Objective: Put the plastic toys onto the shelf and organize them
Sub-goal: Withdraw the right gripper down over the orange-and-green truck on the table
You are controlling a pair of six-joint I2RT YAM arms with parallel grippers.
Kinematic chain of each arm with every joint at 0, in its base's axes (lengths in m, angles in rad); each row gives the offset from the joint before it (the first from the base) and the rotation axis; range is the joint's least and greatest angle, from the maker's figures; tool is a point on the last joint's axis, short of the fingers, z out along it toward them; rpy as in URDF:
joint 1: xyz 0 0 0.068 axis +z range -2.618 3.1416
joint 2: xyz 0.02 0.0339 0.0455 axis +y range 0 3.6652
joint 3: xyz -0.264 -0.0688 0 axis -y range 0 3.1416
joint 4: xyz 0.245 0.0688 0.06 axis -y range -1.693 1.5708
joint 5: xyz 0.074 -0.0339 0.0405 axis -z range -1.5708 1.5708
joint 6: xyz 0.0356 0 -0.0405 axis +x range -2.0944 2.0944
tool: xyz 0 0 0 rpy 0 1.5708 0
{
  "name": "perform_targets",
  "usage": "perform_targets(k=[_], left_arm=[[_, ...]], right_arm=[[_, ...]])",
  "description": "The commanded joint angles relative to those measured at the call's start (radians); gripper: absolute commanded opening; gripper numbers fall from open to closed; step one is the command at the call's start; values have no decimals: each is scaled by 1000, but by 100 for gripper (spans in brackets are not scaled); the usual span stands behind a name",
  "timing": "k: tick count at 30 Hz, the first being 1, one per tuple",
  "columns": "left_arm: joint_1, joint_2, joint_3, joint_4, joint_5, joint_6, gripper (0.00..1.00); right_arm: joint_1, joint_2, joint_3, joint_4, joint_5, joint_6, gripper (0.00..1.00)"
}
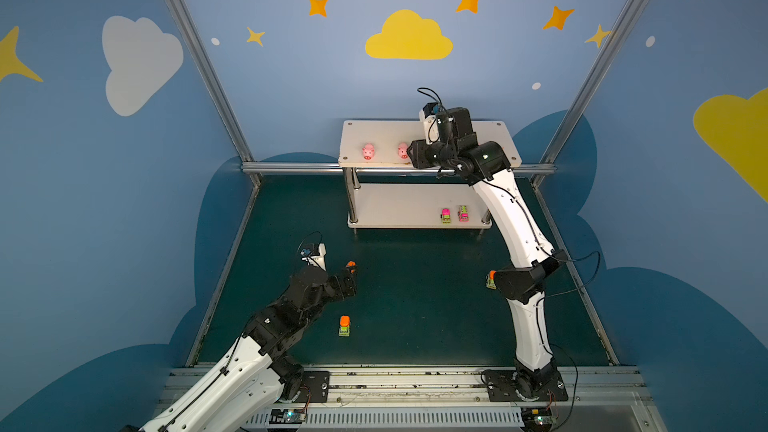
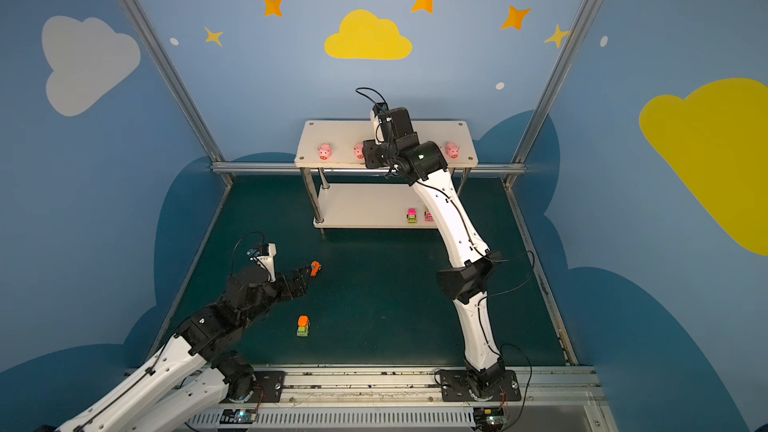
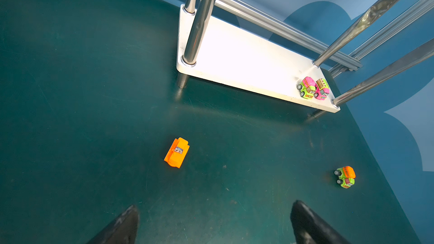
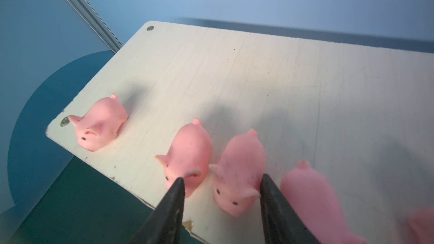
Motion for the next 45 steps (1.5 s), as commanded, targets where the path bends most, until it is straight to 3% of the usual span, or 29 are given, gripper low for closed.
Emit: perform_targets(k=[1, 12, 16, 24, 30, 40, 45], left_arm=[[4, -15, 7, -25, -20, 9, 100], [3, -24, 25, -34, -26, 8, 100], [2, -25, 25, -39, -29, 4, 100], [2, -21, 20, -39, -13, -23, 100], [-3, -1, -38, -12, 23, -80, 100], [-74, 104, -109, 107, 78, -137, 100], [-125, 203, -65, 162, 85, -126, 100]], right_arm=[[2, -46, 1, 32, -15, 3, 52], [13, -119, -18, 48, 30, -39, 58], [22, -211, -131, 90, 24, -51, 61], [42, -611, -739, 321, 91, -22, 66], [43, -865, -1180, 386, 177, 69, 70], [41, -1123, -1767, 447, 325, 301, 69], [25, -1187, -1927, 495, 400, 358, 69]])
